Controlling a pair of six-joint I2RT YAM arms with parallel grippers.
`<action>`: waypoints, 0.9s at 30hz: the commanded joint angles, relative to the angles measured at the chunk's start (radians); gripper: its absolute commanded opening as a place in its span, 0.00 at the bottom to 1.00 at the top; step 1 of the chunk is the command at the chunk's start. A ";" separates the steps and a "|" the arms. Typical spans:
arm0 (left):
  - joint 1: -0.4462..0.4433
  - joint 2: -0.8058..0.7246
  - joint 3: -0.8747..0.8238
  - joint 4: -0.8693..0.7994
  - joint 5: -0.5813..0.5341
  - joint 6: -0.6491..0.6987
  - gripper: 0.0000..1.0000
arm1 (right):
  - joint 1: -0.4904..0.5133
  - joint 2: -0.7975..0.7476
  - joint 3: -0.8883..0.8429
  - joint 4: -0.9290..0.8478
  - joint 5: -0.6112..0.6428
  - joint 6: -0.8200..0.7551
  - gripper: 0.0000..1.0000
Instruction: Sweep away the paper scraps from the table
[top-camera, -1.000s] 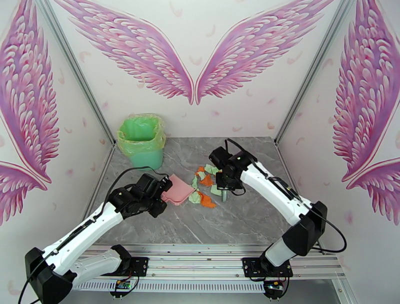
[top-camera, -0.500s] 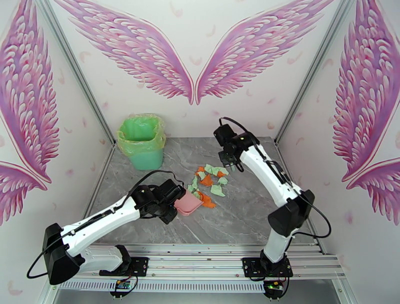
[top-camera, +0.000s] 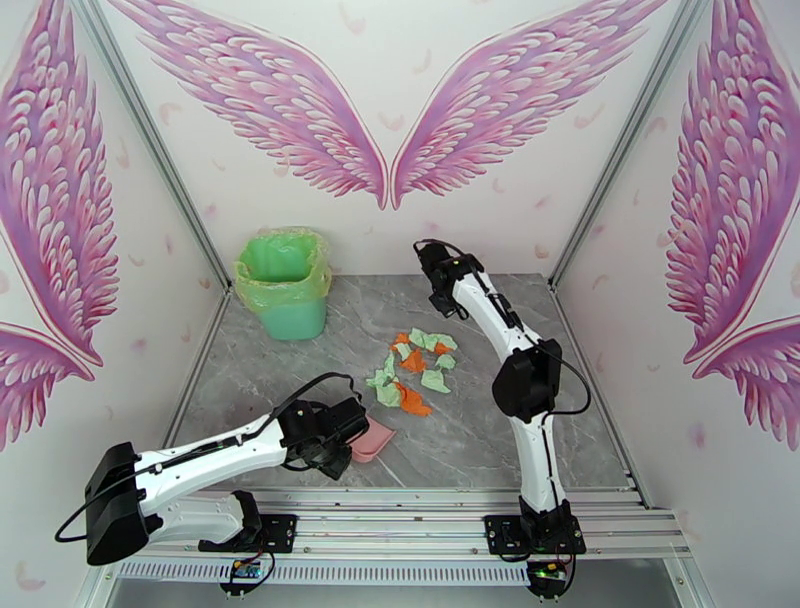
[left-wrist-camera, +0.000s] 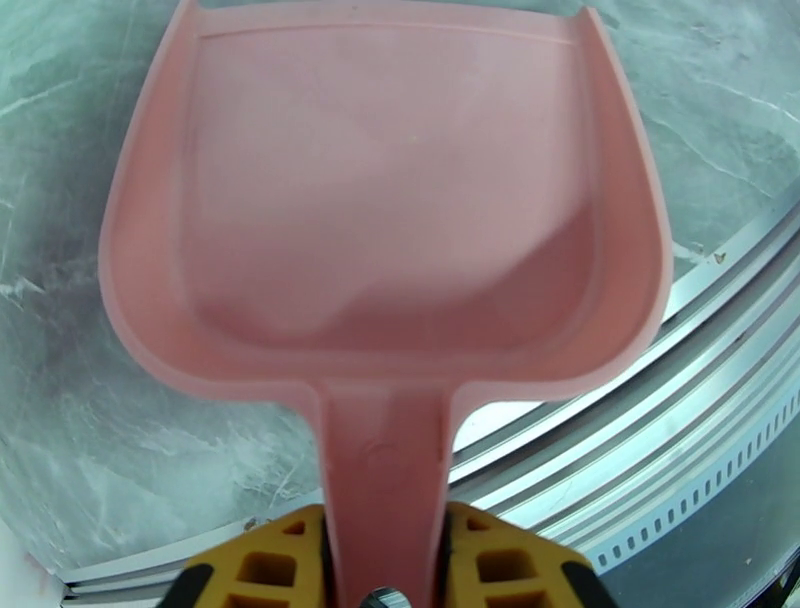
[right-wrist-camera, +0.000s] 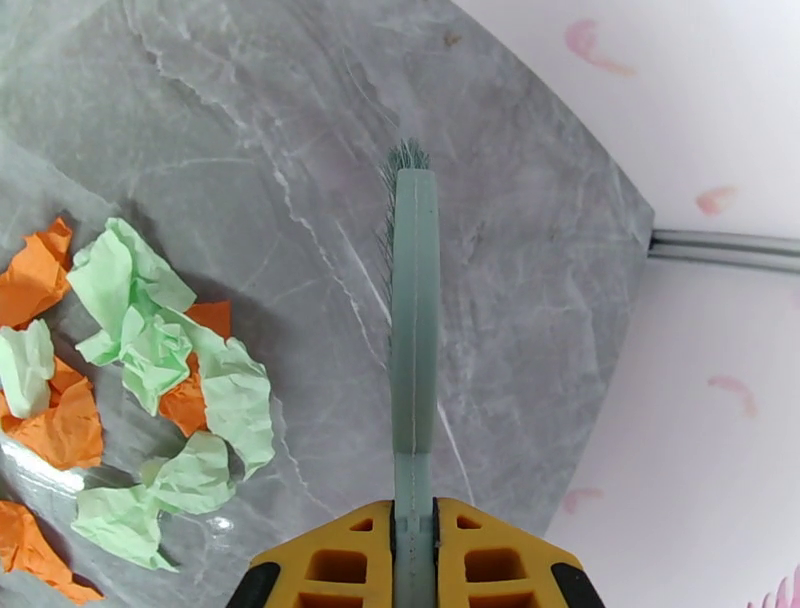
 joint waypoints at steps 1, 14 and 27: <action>-0.002 0.006 -0.017 0.072 -0.017 -0.023 0.00 | 0.013 -0.012 -0.042 0.071 -0.041 -0.062 0.00; 0.032 0.159 -0.037 0.201 -0.012 0.090 0.00 | 0.090 0.010 -0.093 0.037 -0.090 -0.094 0.00; 0.090 0.236 -0.015 0.271 0.020 0.214 0.00 | 0.183 -0.055 -0.248 0.016 -0.176 -0.057 0.00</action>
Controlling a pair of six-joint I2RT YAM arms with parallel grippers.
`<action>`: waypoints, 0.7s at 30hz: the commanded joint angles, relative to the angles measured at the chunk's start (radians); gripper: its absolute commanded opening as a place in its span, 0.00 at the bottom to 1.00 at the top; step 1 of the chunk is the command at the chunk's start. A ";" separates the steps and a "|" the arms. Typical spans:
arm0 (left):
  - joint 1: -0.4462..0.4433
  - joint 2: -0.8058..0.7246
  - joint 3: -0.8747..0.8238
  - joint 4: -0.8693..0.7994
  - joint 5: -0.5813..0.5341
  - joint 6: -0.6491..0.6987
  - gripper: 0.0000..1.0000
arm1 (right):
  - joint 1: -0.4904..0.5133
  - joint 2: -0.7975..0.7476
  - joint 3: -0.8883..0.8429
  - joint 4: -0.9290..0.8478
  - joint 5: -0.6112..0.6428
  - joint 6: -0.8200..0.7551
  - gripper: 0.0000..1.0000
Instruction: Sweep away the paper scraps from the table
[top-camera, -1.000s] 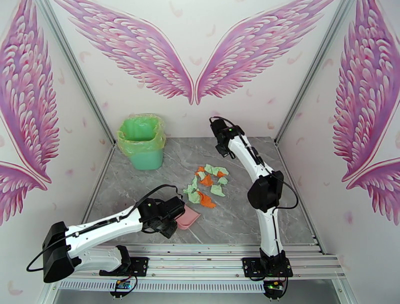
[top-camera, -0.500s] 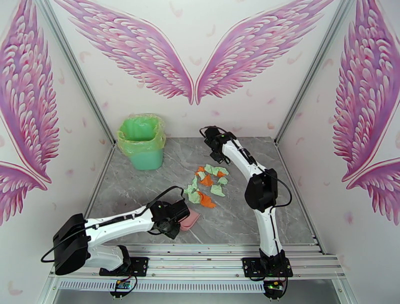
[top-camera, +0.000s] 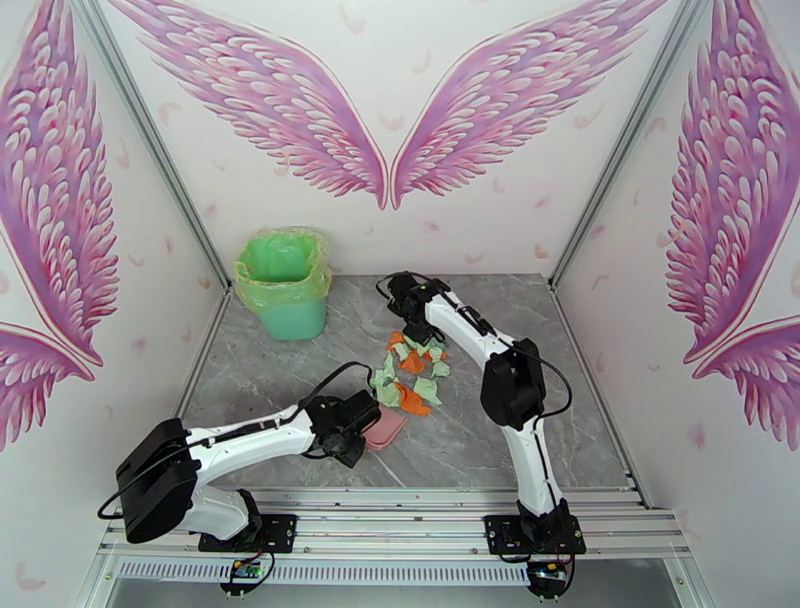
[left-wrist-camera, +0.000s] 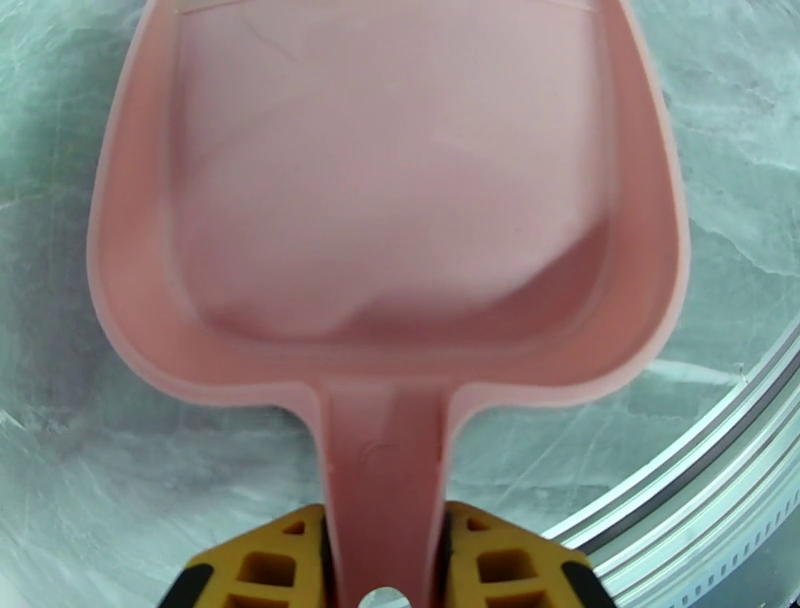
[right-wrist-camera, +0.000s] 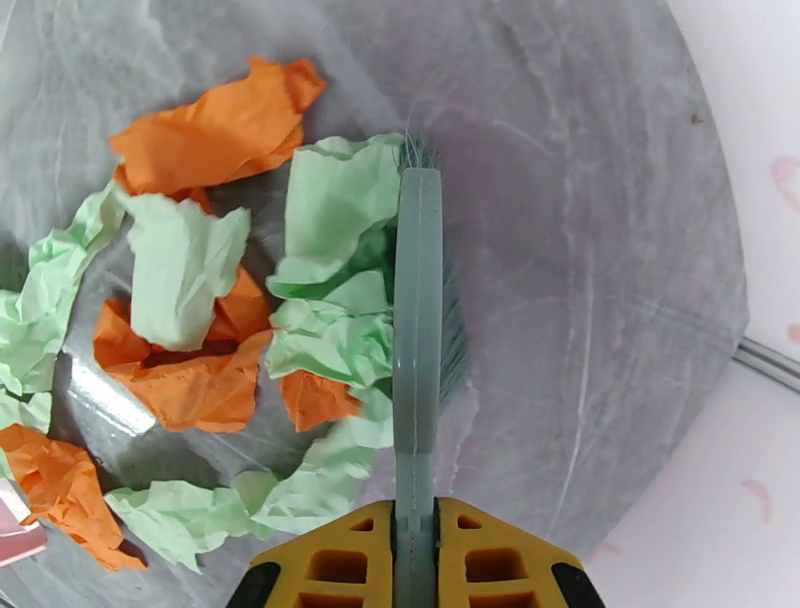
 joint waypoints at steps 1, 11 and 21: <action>0.011 0.043 0.011 0.016 0.025 0.057 0.00 | 0.027 -0.060 -0.051 -0.028 -0.071 0.026 0.00; 0.054 0.117 0.085 0.036 0.040 0.134 0.00 | 0.104 -0.129 -0.145 -0.030 -0.122 0.075 0.00; 0.074 0.182 0.156 0.058 0.050 0.170 0.00 | 0.172 -0.166 -0.177 -0.057 -0.182 0.130 0.00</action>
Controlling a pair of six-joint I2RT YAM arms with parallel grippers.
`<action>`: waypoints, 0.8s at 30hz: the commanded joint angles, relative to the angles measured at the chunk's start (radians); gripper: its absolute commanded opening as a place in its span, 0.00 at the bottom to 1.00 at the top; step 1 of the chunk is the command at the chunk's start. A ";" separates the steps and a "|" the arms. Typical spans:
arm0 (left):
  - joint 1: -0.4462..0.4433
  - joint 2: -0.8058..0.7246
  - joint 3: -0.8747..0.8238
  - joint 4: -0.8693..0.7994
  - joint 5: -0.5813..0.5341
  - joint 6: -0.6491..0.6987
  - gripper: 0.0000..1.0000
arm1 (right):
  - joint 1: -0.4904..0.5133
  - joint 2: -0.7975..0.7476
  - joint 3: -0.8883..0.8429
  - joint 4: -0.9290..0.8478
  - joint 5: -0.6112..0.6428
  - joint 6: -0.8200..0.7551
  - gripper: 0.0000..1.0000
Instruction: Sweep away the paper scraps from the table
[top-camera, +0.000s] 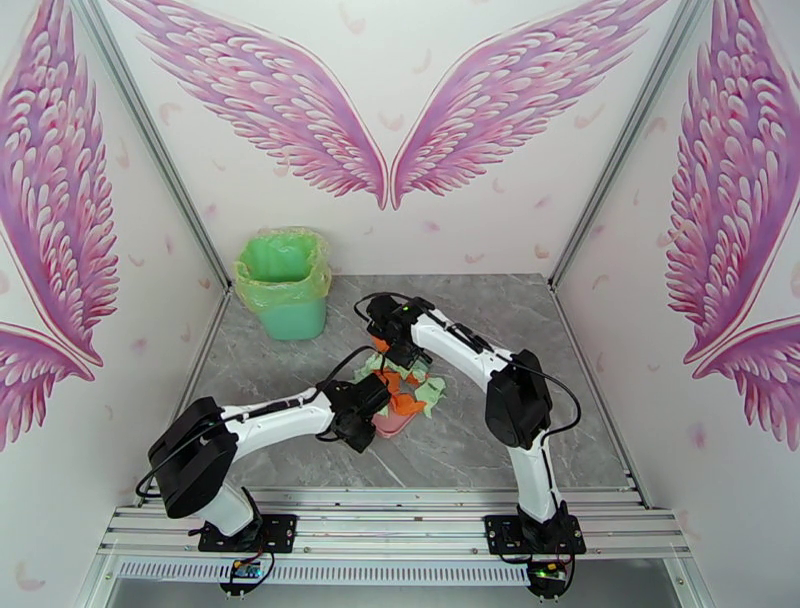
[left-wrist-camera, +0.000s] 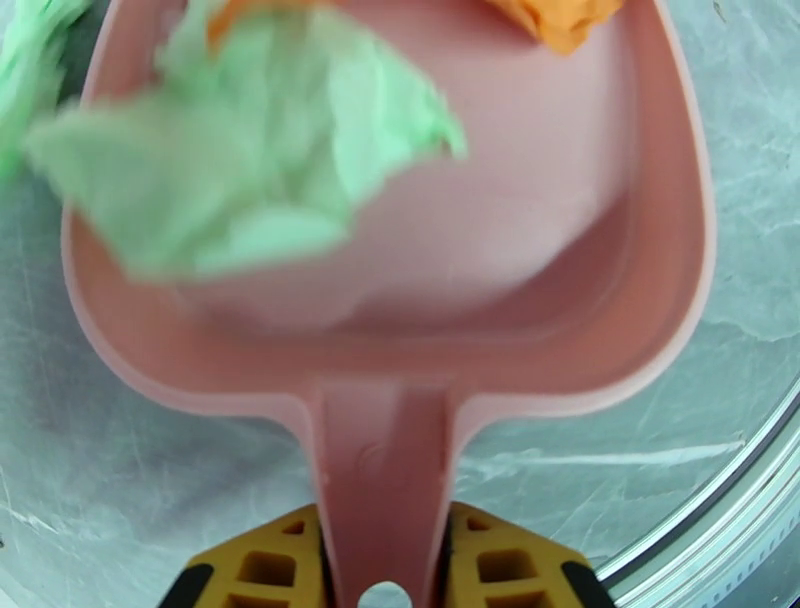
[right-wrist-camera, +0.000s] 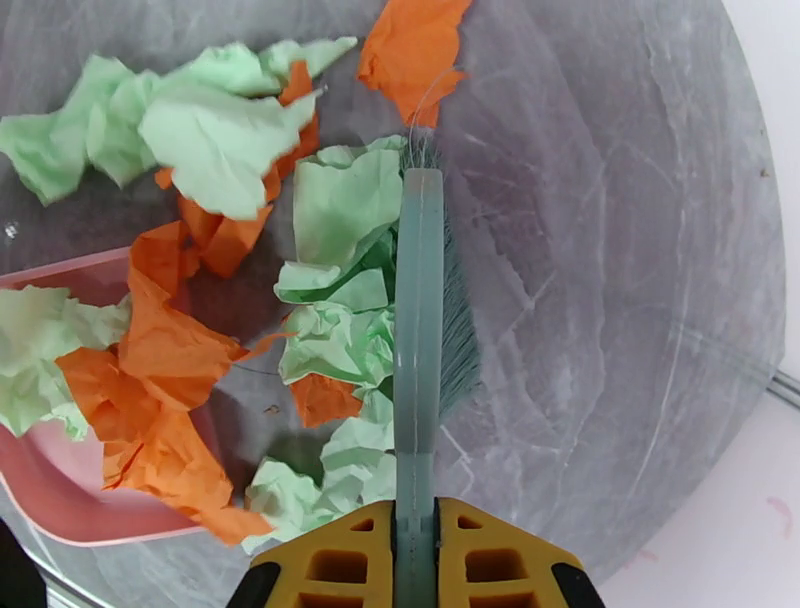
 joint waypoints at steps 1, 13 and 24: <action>0.011 0.024 0.035 0.021 0.011 0.025 0.00 | 0.022 -0.042 -0.029 -0.056 -0.103 0.040 0.00; 0.049 0.041 0.061 0.083 -0.003 0.043 0.00 | 0.043 -0.161 -0.065 -0.134 -0.200 0.086 0.00; 0.047 0.038 0.054 0.157 0.003 0.065 0.00 | 0.011 -0.299 -0.085 -0.092 -0.016 0.145 0.00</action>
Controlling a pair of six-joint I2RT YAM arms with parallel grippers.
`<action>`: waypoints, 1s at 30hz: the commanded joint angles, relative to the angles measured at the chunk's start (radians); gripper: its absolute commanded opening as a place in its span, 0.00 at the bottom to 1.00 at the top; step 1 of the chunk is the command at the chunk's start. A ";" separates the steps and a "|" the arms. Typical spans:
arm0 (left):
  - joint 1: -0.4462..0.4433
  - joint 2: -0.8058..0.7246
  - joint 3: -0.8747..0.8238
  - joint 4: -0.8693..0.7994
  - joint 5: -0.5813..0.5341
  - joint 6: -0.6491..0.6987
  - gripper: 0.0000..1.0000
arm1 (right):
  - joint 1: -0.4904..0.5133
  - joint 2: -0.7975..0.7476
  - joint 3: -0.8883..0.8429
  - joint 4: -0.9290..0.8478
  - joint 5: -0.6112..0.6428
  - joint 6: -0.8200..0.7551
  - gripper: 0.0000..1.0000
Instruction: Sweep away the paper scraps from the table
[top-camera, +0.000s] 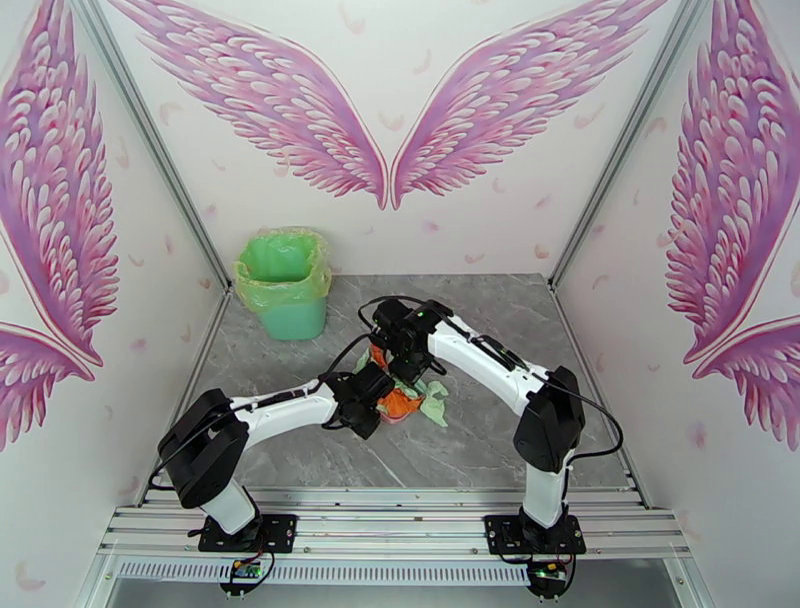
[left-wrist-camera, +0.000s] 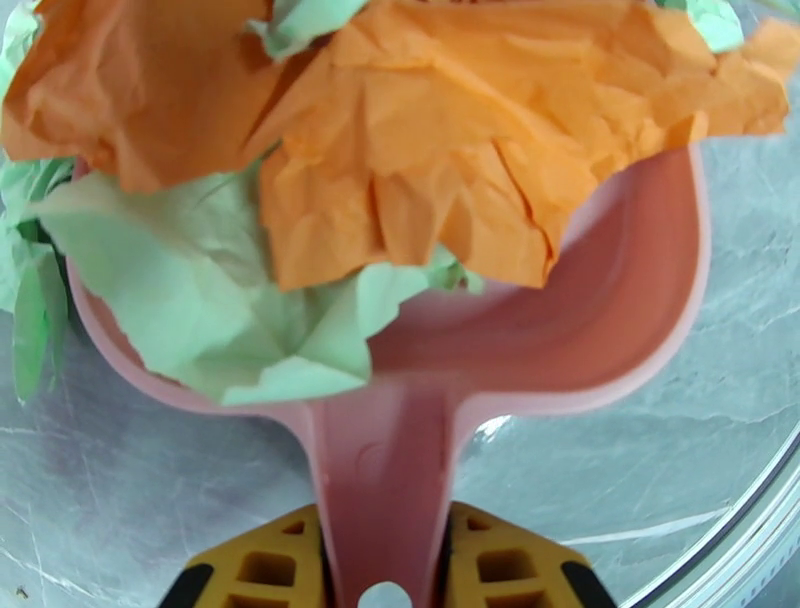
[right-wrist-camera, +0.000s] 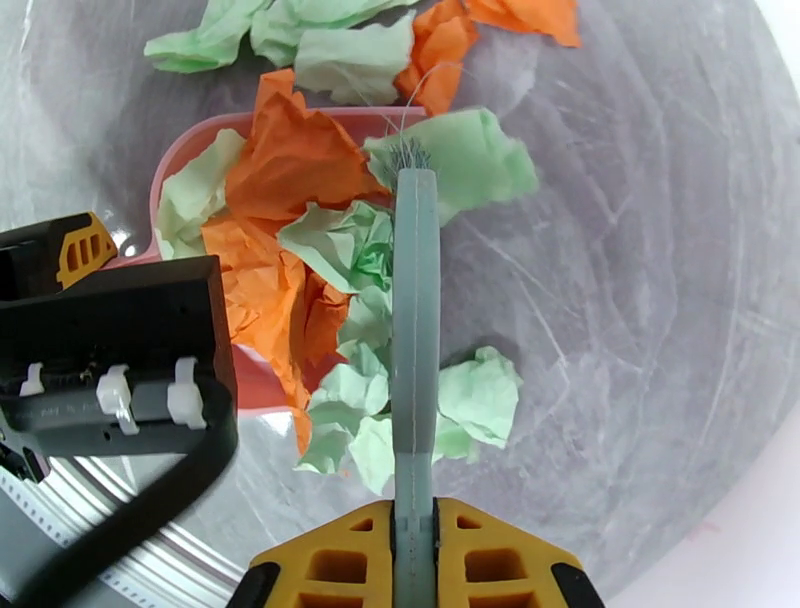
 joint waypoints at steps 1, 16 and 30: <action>-0.004 -0.007 0.018 0.053 0.000 0.013 0.00 | -0.024 -0.082 0.030 0.009 0.108 0.047 0.00; -0.004 -0.114 0.043 0.054 -0.006 0.018 0.00 | -0.132 -0.336 -0.117 0.079 0.220 0.091 0.00; 0.003 -0.253 0.258 -0.182 -0.014 0.041 0.00 | -0.239 -0.583 -0.553 0.193 0.079 0.178 0.00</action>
